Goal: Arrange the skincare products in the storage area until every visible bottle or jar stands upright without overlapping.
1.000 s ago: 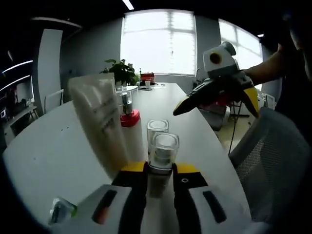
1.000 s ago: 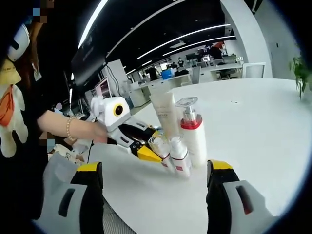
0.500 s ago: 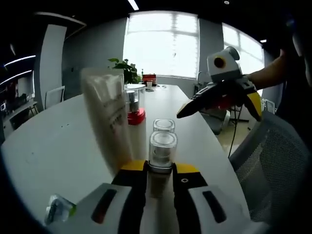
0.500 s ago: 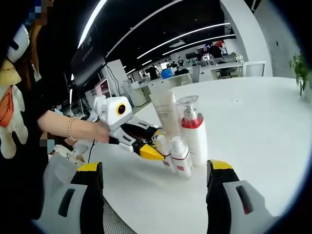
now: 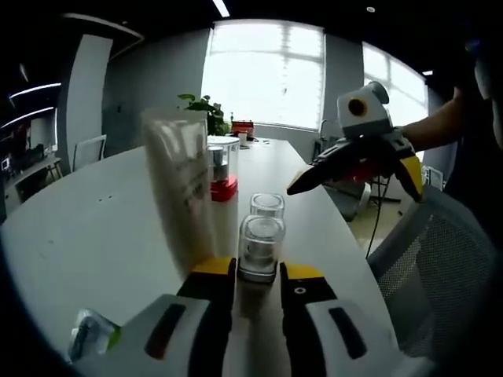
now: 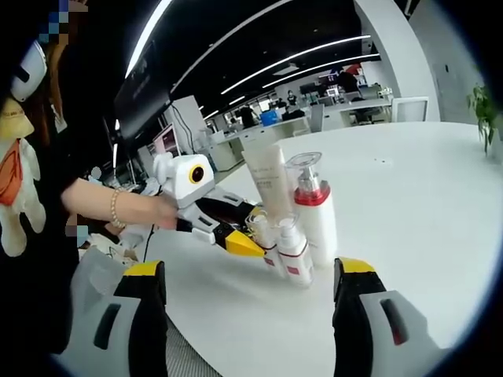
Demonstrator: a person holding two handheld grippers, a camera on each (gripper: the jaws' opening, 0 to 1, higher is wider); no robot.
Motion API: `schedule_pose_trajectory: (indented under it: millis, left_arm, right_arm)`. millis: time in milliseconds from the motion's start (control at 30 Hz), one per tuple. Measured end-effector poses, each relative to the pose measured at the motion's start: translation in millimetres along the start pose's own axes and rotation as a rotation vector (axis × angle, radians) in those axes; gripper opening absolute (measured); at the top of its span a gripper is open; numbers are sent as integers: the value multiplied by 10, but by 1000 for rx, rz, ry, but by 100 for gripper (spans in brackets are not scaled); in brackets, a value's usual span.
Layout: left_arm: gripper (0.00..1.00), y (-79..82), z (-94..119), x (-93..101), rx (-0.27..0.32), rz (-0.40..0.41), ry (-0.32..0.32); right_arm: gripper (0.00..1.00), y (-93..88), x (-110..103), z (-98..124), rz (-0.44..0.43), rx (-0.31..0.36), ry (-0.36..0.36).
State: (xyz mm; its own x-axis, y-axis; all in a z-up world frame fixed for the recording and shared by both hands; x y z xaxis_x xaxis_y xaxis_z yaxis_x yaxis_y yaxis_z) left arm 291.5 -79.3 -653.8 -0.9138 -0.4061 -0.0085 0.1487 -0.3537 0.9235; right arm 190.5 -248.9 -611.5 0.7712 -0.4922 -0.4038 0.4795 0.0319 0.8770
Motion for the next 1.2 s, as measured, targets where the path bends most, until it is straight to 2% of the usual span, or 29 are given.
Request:
schedule_pose_trajectory:
  millis: [300, 667, 833, 1000, 1200]
  left_arm:
    - [24, 13, 48, -3, -5, -1, 15]
    - [28, 56, 239, 30, 2, 15, 54]
    - [36, 122, 429, 60, 19, 59, 91]
    - [43, 81, 597, 26, 2, 85, 136]
    - [59, 32, 776, 39, -24, 130, 205]
  right_arm:
    - [88, 27, -55, -22, 3, -2, 3]
    - [89, 35, -125, -27, 15, -2, 6]
    - [90, 42, -156, -55, 18, -1, 6]
    - [93, 18, -203, -93, 21, -5, 13]
    - [97, 36, -232, -104, 34, -16, 21]
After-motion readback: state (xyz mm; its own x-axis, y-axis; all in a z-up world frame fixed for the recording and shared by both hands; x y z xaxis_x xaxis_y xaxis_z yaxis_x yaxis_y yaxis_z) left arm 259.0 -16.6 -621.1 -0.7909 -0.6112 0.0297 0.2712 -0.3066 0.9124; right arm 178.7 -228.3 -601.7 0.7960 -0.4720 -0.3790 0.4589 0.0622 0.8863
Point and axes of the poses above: the point that each gripper's makers call its tool centre point, and the gripper's own axes: z roughly backward along the fingers, x roughly to its right, y roughly out of its top, the point moved 8 cm from there along z, roughly backward along the fingers, and after that the axes turned 15 degrees about y, right-handed, at the moved point
